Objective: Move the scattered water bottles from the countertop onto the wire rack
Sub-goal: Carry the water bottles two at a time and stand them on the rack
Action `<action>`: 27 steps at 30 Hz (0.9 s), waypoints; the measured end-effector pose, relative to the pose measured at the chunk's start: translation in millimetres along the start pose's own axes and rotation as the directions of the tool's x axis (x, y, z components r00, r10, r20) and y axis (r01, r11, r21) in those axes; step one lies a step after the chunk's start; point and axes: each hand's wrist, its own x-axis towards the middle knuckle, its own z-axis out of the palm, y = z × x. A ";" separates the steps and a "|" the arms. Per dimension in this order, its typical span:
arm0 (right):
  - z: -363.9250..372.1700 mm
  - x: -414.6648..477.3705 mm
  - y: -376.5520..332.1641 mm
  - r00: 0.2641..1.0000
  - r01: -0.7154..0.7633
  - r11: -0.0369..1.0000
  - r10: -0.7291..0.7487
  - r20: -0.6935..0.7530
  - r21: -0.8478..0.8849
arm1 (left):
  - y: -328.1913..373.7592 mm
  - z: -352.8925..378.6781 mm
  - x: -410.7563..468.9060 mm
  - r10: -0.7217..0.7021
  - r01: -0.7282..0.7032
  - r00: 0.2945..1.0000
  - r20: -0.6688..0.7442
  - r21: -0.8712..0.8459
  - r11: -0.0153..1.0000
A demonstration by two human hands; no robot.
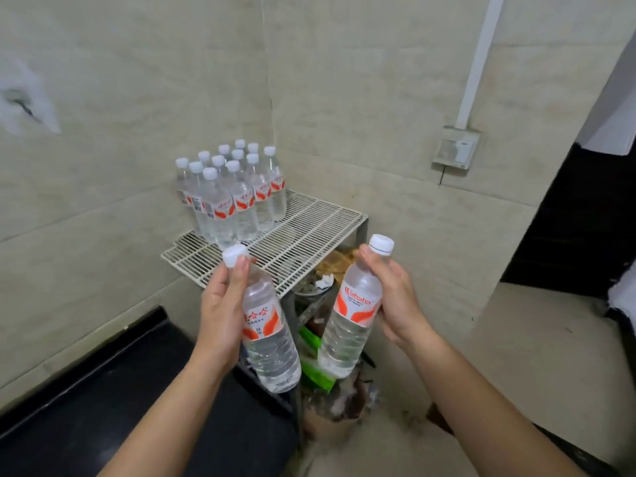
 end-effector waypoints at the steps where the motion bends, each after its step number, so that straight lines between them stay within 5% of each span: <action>1: 4.4 20.3 -7.8 1.000 0.008 1.000 -0.008 0.002 -0.008 | -0.3 6.6 21.2 0.030 -0.030 1.000 -0.006 0.006 1.000; 5: 19.2 100.5 -30.5 0.999 0.030 1.000 -0.030 -0.036 -0.002 | 4.2 28.6 100.3 0.182 -0.179 0.983 -0.024 0.107 0.978; 11: 38.1 208.1 -33.5 0.999 -0.028 0.995 0.031 -0.029 0.098 | -9.0 42.7 179.4 0.239 -0.219 0.967 -0.089 0.191 0.957; 17: 65.9 302.3 5.8 0.972 -0.145 0.989 0.141 0.190 0.008 | -46.4 45.6 231.8 0.209 -0.120 0.946 -0.246 0.333 0.935; 27: 127.9 388.9 43.8 0.784 -0.178 0.950 0.295 0.546 -0.257 | -68.7 38.8 276.8 0.184 0.074 0.847 -0.499 0.454 0.888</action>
